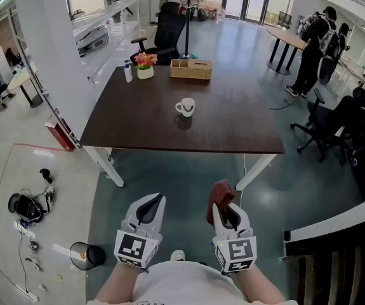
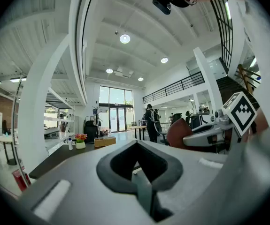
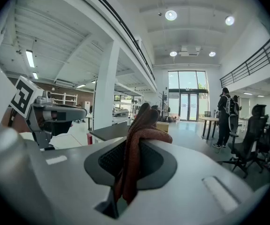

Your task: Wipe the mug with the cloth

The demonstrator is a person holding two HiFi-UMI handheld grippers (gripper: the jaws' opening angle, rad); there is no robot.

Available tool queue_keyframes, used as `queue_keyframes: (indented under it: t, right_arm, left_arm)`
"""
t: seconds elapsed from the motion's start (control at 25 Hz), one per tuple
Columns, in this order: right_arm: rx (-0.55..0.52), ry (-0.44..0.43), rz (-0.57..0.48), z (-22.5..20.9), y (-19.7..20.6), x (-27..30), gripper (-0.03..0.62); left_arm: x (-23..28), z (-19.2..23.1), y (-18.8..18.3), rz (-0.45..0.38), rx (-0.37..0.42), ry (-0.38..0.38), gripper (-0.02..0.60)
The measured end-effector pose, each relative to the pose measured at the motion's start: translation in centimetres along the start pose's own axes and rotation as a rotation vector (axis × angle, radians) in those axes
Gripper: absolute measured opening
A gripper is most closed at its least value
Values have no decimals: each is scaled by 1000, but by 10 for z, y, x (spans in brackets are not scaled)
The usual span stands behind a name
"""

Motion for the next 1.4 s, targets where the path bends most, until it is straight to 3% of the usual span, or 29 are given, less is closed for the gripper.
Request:
queue_keyframes:
  t: [0.68,1.16,1.4]
  right_arm:
    - [27,24,14,8,1,6,78]
    - [24,29,46,17,1,31,80]
    - [4,22,56,9,-3,53,80]
  left_arm:
    - [-8,12,5,4,-19,-3,0]
    - [5,27,20,47,-16,105,0]
    - [26,40,17,38,-37,116,0]
Point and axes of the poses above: the fingertips, and each gripper's own axes: x forward along the fingers, z to its left, y out of its underside, the point moved 4 cm from there along -x, backward along the fingers, and after that the axes turned 12 degrees about z, right-handed, at the moved point
